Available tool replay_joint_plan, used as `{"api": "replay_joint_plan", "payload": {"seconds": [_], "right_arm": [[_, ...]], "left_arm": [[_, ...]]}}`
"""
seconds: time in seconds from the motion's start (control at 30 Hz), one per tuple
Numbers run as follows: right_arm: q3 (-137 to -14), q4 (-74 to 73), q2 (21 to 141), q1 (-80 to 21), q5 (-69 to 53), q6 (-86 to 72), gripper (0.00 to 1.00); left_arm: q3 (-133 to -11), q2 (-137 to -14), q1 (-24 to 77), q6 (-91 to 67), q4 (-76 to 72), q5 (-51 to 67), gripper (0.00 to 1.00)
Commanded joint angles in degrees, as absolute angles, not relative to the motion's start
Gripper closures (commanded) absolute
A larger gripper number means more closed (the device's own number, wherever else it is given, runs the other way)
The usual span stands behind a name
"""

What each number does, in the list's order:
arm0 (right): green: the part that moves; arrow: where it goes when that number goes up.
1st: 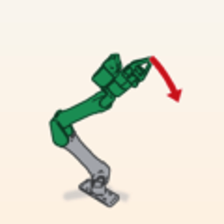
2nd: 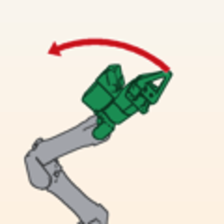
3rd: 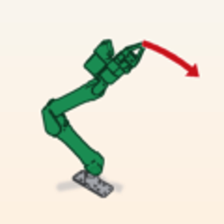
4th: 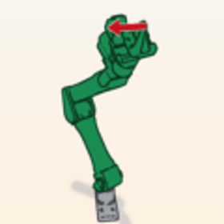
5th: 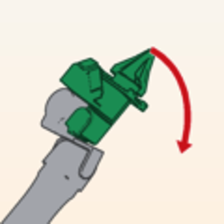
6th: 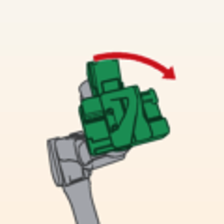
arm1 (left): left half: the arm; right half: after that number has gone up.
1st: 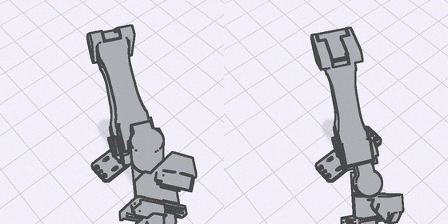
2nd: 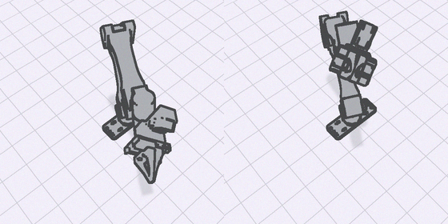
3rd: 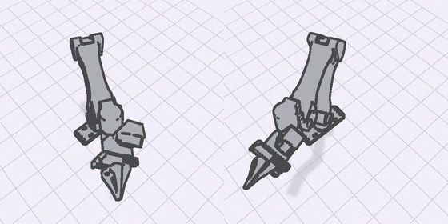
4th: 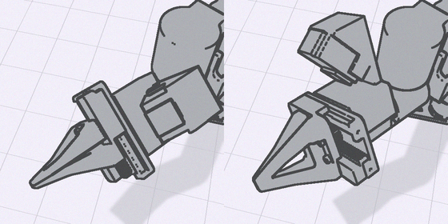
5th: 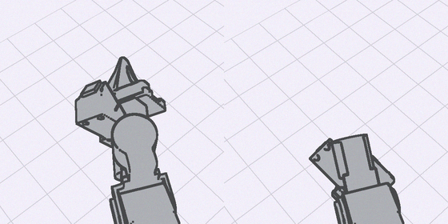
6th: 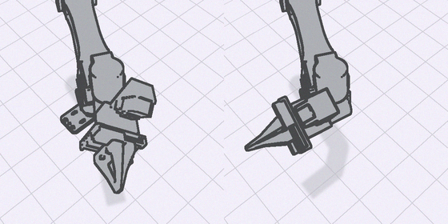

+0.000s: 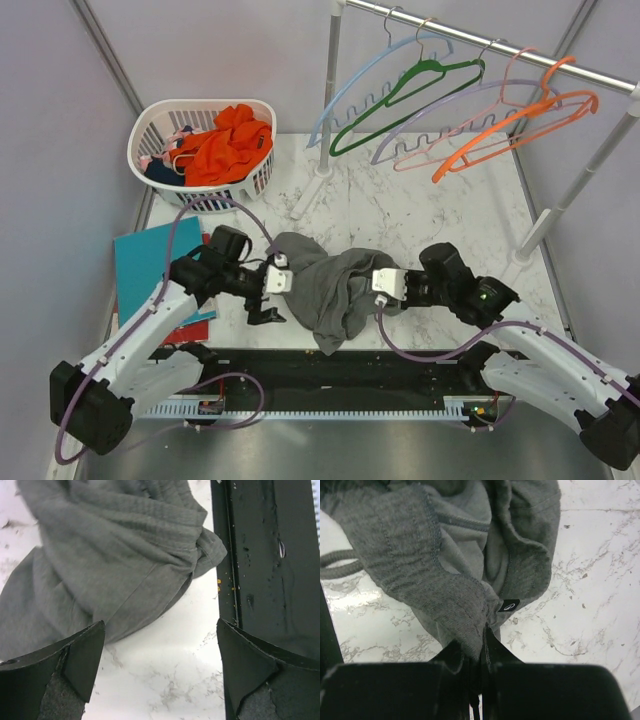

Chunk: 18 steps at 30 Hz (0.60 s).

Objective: Place the shorts on the hanger

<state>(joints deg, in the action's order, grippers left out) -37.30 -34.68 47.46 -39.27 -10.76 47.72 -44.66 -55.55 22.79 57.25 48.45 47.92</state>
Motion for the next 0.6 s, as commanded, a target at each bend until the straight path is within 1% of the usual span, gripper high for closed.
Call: {"api": "replay_joint_plan", "payload": {"seconds": [0.0,0.03,0.1,0.13,0.17,0.23,0.33,0.5,0.57], "right_arm": [[-36.48,-36.3,46.15,-39.55,-13.27,52.91,0.96],[-36.39,-36.82,45.97,-39.64,-13.27,53.0,0.95],[-35.95,-38.14,45.36,-39.64,-13.89,53.52,0.94],[-35.6,-38.49,45.18,-39.64,-14.06,53.61,0.93],[-35.51,-38.58,44.83,-39.64,-13.98,53.7,0.92],[-35.25,-38.5,44.65,-39.64,-13.54,53.61,0.93],[-35.07,-38.32,44.39,-39.64,-12.66,53.26,0.93],[-34.89,-38.32,43.86,-39.64,-12.48,52.38,0.93],[-34.8,-38.41,43.86,-39.55,-12.22,51.94,0.93]], "left_arm": [[-41.75,-54.67,34.34,53.1,33.59,39.91,0.05],[-41.57,-55.36,38.28,51.17,32.18,38.77,0.07],[-40.87,-57.38,42.69,47.31,27.0,35.18,0.1],[-40.61,-58.26,47.15,46.15,24.81,33.33,0.11],[-40.43,-59.58,49.02,45.27,20.7,31.74,0.12],[-40.6,-63.69,52.8,42.38,17.59,28.92,0.15],[-41.66,-68.27,56.41,39.82,14.33,26.64,0.19],[-39.29,-73.21,59.15,38.85,8.45,25.14,0.2],[-38.85,-74.7,60.2,38.32,6.33,23.38,0.22]]}}
